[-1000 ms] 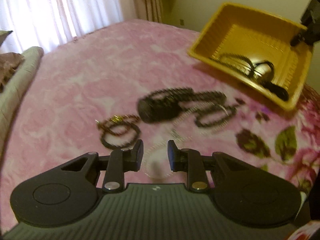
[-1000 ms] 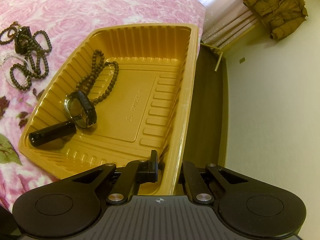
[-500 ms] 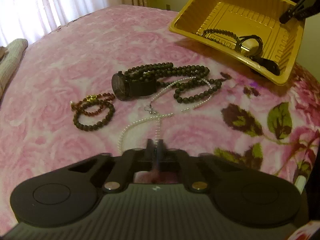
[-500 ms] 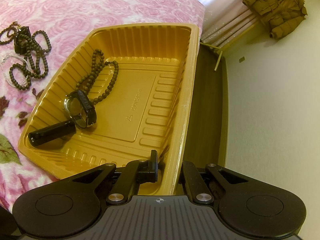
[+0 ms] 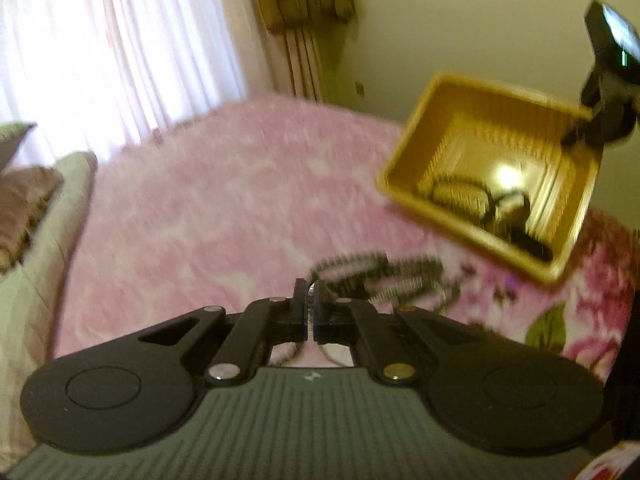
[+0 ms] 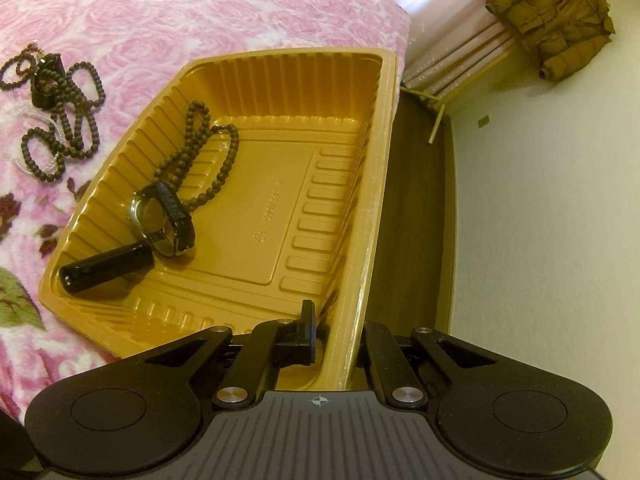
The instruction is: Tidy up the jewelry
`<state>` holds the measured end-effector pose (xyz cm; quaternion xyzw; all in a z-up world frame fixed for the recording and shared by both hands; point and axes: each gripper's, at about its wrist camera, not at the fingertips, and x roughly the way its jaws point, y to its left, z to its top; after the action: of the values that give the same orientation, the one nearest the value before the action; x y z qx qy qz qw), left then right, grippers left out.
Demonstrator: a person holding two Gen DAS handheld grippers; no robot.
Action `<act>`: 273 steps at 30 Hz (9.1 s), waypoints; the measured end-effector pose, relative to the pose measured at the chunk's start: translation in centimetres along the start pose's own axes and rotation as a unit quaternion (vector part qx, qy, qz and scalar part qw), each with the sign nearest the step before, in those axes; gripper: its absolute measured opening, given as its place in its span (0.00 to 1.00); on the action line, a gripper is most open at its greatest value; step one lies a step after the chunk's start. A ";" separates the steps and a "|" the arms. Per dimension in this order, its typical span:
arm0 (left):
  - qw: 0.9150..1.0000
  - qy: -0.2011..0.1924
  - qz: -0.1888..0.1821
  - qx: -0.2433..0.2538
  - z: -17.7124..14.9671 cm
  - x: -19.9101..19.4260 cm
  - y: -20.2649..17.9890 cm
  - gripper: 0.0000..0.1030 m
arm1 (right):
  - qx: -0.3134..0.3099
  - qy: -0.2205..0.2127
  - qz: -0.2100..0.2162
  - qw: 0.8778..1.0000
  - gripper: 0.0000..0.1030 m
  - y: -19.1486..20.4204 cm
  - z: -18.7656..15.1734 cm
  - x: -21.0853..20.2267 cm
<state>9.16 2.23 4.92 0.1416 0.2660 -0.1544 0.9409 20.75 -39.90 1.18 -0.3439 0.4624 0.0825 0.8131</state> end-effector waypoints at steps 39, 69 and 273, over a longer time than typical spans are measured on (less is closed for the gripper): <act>0.977 -0.144 -0.137 0.078 15.5 -0.8 -8.4 0.01 | 0.002 -0.006 0.004 1.000 0.05 -0.5 -0.2 -0.3; 0.983 -0.040 -0.165 0.062 16.9 14.9 -12.7 0.02 | 0.004 -0.004 0.008 1.000 0.04 -1.0 -0.4 0.0; 0.980 0.010 -0.198 -0.010 13.5 14.8 -12.6 0.04 | 0.012 -0.007 0.021 1.000 0.05 -3.4 -2.4 1.2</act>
<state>22.68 -17.20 5.63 0.0781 0.2996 -0.3339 0.8903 21.29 -44.16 1.05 -0.3239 0.4648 0.0966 0.8184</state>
